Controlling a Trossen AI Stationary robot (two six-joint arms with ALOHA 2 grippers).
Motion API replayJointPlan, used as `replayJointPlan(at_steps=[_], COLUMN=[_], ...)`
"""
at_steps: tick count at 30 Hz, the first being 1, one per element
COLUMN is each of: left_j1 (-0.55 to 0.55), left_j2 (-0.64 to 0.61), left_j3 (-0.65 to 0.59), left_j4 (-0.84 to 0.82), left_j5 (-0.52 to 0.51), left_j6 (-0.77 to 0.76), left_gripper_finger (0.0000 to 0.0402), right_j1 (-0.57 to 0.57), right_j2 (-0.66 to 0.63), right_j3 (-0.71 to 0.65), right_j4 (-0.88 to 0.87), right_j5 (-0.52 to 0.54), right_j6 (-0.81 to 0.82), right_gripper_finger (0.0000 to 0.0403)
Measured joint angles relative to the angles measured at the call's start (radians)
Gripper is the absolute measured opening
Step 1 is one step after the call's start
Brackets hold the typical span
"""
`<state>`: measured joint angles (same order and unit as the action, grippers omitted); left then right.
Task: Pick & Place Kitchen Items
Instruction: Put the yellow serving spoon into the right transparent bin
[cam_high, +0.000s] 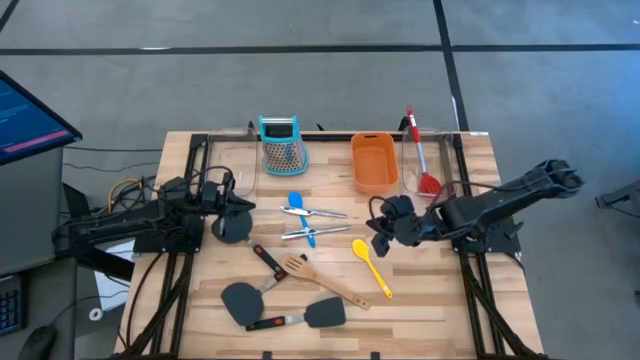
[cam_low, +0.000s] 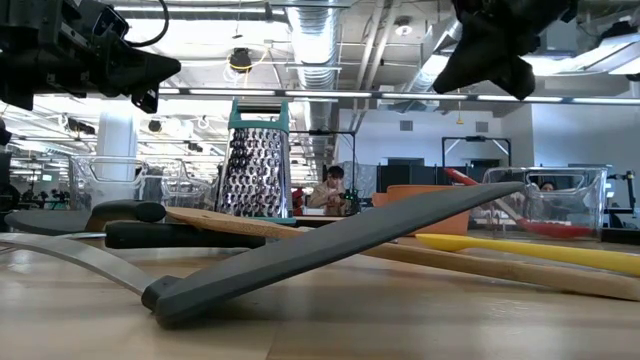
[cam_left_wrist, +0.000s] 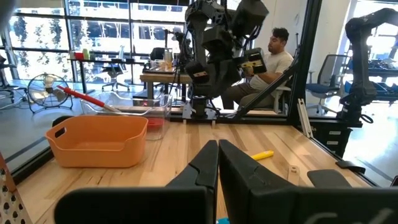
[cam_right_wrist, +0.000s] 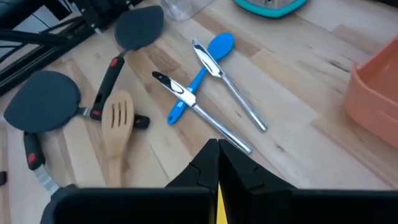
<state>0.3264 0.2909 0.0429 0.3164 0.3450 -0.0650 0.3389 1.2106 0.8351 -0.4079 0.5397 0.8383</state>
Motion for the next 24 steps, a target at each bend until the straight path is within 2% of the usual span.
replayJointPlan(at_steps=[7, 10, 20, 24], left_j1=[0.000, 0.000, 0.000, 0.000], left_j2=[0.000, 0.000, 0.000, 0.000], left_j3=[0.000, 0.000, 0.000, 0.000], left_j4=[0.000, 0.000, 0.000, 0.000], left_j5=[0.000, 0.000, 0.000, 0.000], left_j6=[0.000, 0.000, 0.000, 0.000], left_gripper_finger=[0.0003, 0.0003, 0.0003, 0.0003], right_j1=[0.011, 0.011, 0.008, 0.008], right_j2=[0.091, 0.141, 0.317, 0.370], right_j3=[0.067, 0.096, 0.250, 0.285], right_j4=[-0.017, -0.063, -0.311, -0.329], right_j5=[-0.033, -0.091, -0.264, -0.341], right_j6=[0.001, 0.009, 0.181, 0.209], right_gripper_finger=[0.0000, 0.0000, 0.0000, 0.0000])
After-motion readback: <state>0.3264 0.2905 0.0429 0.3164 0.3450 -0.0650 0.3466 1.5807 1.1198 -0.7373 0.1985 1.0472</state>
